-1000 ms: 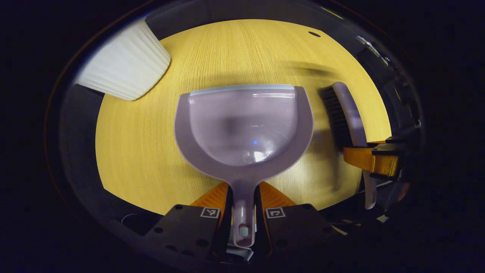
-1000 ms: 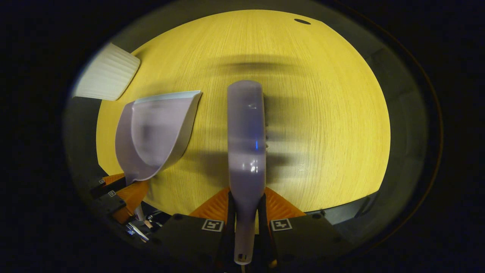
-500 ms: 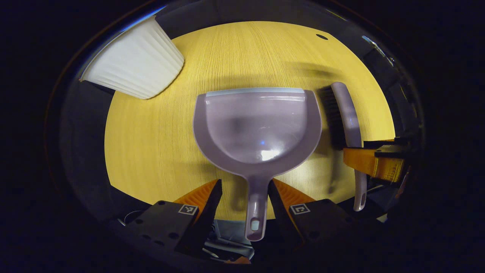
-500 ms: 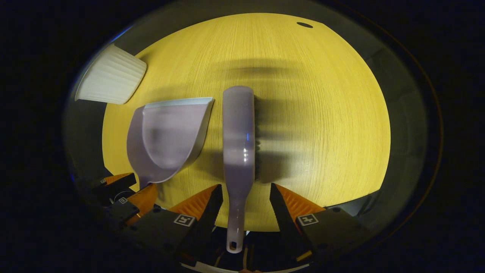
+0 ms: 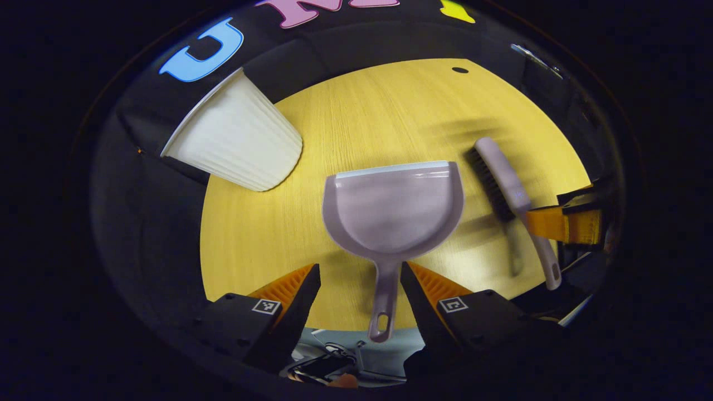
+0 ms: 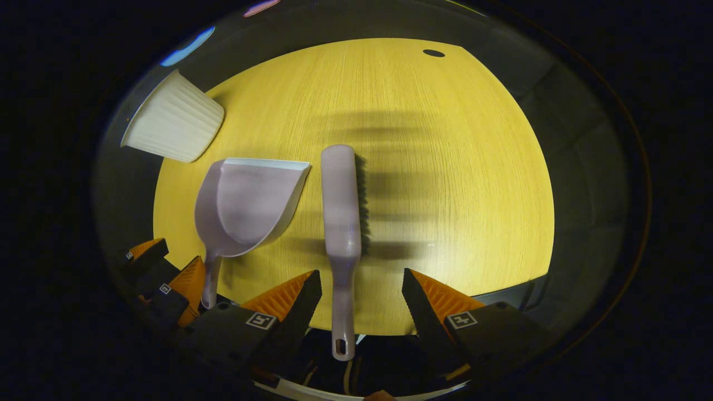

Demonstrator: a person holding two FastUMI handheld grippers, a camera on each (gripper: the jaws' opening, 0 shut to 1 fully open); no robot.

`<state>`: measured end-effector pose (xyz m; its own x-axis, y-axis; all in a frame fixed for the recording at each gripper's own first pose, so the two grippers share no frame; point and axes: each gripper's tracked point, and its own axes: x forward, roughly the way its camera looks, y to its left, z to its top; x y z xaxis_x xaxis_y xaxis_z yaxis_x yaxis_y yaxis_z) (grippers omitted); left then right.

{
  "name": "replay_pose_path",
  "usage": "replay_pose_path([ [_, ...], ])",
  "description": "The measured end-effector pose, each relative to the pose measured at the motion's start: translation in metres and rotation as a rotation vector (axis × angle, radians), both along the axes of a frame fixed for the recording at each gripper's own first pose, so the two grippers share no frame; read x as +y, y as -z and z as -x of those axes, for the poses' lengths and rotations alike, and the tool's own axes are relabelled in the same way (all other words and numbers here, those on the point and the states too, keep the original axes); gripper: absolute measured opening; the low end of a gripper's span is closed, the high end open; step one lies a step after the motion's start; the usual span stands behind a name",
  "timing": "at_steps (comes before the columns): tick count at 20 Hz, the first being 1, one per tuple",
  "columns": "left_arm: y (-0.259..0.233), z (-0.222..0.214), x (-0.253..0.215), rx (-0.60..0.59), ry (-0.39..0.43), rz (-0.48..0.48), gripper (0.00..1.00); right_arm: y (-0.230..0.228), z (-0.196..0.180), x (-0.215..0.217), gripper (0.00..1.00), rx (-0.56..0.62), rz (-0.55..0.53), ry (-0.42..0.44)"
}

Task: Pick up the small broom and dustpan from the desktop, sweep the trash into the dustpan with the broom, and then empty the trash into the garbage bin.

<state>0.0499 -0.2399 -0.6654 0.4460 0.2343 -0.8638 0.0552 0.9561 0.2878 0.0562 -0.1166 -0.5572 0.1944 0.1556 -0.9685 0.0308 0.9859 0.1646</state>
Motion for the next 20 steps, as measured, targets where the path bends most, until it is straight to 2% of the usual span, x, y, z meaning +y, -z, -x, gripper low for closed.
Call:
replay_pose_path([
  [3,-0.027,0.010,-0.018,-0.076,0.022,0.130,0.86,-0.028,0.002,0.000,0.95,-0.080,-0.027,-0.002],
  [5,-0.057,0.016,-0.049,-0.154,0.057,0.291,0.86,-0.054,0.003,-0.003,0.94,-0.168,-0.080,0.007],
  [7,-0.097,0.020,-0.085,-0.252,0.092,0.496,0.86,-0.085,-0.002,-0.020,0.94,-0.304,-0.110,0.020],
  [8,-0.120,0.018,-0.097,-0.320,0.124,0.572,0.86,-0.107,-0.008,-0.032,0.95,-0.410,-0.118,0.036],
  [9,-0.143,0.015,-0.104,-0.417,0.154,0.607,0.84,-0.132,-0.011,-0.046,0.94,-0.510,-0.130,0.057],
  [11,-0.194,0.012,-0.100,-0.644,0.212,0.594,0.82,-0.200,-0.016,-0.068,0.94,-0.747,-0.153,0.119],
  [13,-0.236,0.023,-0.092,-0.895,0.254,0.550,0.82,-0.274,-0.012,-0.094,0.93,-1.016,-0.102,0.134],
  [16,-0.301,0.056,-0.070,-1.270,0.242,0.437,0.81,-0.362,0.001,-0.124,0.93,-1.322,-0.053,0.137],
  [17,-0.317,0.069,-0.068,-1.357,0.247,0.406,0.80,-0.381,0.006,-0.133,0.93,-1.392,-0.036,0.154],
  [20,-0.316,0.081,-0.074,-1.426,0.271,0.335,0.80,-0.419,0.011,-0.151,0.93,-1.531,0.006,0.152],
])
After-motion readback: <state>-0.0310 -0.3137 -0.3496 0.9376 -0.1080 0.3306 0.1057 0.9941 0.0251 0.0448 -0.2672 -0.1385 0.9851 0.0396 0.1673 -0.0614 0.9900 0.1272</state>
